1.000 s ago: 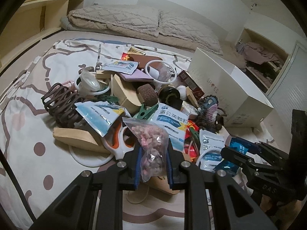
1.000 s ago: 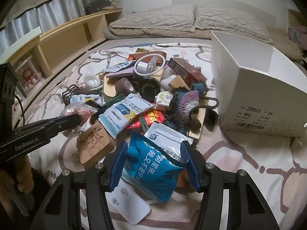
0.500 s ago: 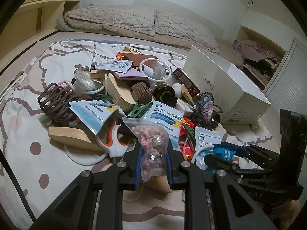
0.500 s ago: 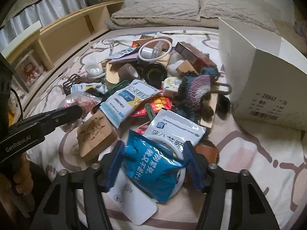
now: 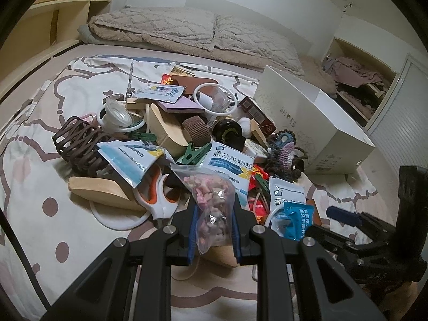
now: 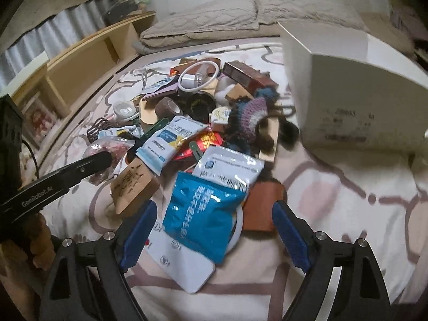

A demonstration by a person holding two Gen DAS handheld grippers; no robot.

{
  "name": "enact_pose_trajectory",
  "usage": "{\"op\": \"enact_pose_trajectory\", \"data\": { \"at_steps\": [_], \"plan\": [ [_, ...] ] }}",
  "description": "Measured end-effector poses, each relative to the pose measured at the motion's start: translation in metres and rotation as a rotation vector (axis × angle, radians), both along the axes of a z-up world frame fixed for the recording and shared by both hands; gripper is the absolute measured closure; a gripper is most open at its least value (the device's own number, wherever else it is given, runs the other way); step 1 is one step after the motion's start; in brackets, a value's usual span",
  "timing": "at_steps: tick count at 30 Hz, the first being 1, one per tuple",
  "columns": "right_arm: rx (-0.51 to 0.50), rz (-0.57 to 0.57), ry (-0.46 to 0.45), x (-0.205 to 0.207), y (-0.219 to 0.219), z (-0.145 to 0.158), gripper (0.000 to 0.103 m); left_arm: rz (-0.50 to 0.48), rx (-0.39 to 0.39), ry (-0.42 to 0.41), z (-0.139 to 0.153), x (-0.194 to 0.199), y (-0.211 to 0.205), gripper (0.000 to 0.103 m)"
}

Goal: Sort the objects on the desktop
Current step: 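Lift the bag of pink beads with the left tool while the right tool lifts the blue packet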

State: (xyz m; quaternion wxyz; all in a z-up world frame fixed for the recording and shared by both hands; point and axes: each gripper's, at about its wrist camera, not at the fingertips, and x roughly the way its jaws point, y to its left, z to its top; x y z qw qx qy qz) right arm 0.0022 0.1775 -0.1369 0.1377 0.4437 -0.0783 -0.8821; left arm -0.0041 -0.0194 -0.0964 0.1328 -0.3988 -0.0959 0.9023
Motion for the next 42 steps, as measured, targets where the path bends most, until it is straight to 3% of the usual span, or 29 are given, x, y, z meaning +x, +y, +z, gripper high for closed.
{"op": "enact_pose_trajectory", "data": {
  "at_steps": [7, 19, 28, 42],
  "plan": [
    [0.012, 0.026, -0.038, 0.000, -0.016, -0.006, 0.015, -0.006, 0.011, 0.007, 0.002, 0.002, -0.001, 0.082],
    [0.077, -0.024, -0.057, -0.011, -0.029, -0.016, 0.016, -0.009, 0.023, 0.008, 0.003, 0.002, -0.003, 0.082],
    [0.152, -0.011, -0.034, -0.011, -0.033, -0.020, 0.041, -0.007, 0.025, 0.009, 0.003, 0.002, -0.002, 0.082],
    [0.123, -0.015, -0.018, -0.011, -0.027, -0.014, 0.048, -0.001, 0.025, 0.006, 0.003, 0.002, -0.005, 0.082]
  ]
}}
